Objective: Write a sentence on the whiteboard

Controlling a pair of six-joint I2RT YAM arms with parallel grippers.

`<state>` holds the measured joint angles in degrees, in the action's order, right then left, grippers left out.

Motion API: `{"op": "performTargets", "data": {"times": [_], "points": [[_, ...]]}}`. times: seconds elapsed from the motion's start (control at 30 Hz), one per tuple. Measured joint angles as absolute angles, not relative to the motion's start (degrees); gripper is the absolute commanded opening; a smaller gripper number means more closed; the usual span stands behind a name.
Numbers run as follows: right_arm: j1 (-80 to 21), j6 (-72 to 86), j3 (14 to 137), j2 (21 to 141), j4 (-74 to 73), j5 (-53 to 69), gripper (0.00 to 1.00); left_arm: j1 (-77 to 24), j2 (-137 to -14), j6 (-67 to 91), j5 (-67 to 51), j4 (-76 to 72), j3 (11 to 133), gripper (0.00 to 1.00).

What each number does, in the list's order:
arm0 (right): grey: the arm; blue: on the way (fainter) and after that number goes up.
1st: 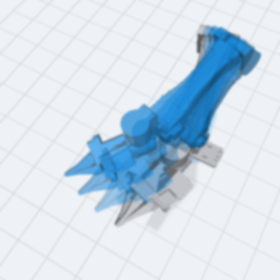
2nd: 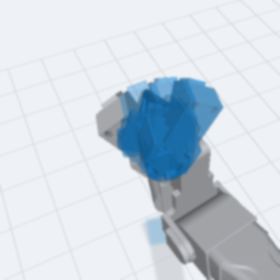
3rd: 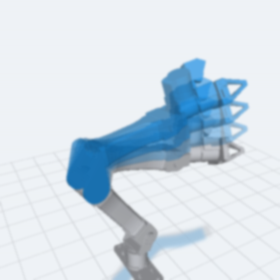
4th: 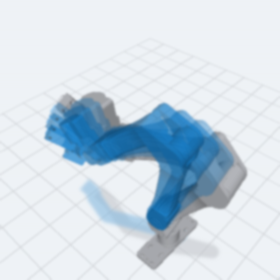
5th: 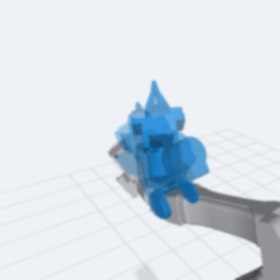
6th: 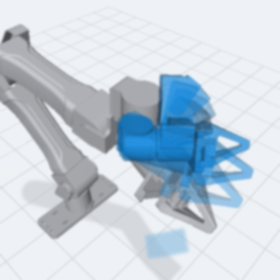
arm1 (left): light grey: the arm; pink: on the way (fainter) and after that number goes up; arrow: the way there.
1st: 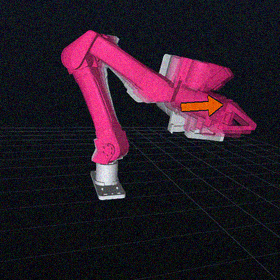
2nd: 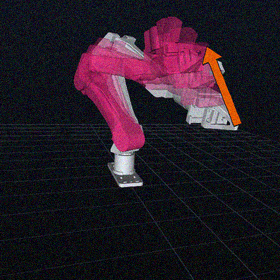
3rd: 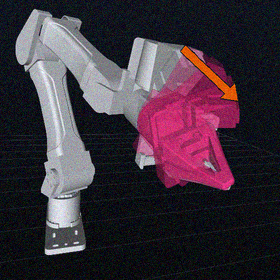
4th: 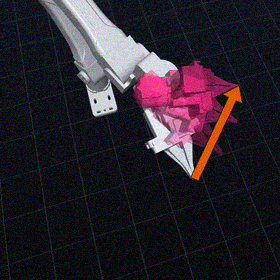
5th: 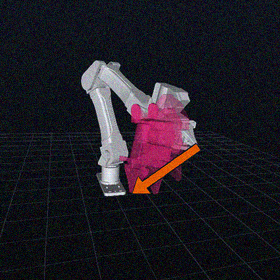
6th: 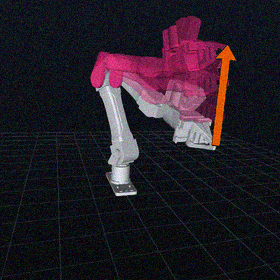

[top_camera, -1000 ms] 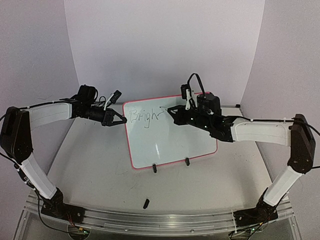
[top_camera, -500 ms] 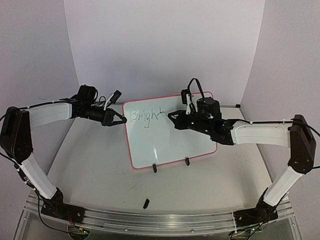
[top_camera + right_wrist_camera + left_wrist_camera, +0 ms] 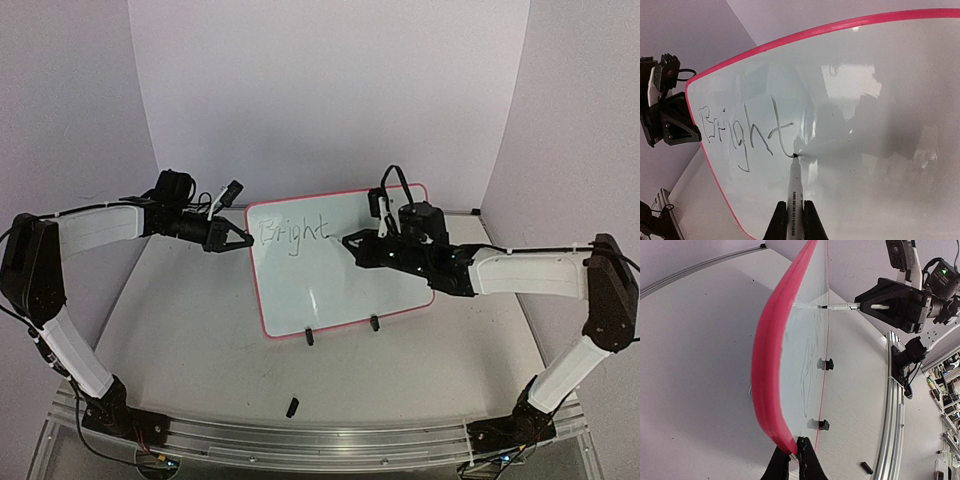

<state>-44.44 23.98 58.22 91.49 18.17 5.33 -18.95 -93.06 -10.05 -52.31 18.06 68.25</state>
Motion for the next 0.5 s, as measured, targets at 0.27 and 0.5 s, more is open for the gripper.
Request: {"op": "performTargets", "data": {"times": [0.27,0.5], "points": [[-44.4,23.8,58.2,90.2,18.6,4.8,0.0,-19.0,-93.1,-10.3,-52.6,18.1,68.2,0.0],[-44.4,23.4,58.3,90.1,18.8,3.3,0.0,-19.0,-93.1,-10.3,-52.6,18.1,68.2,0.0]]}}
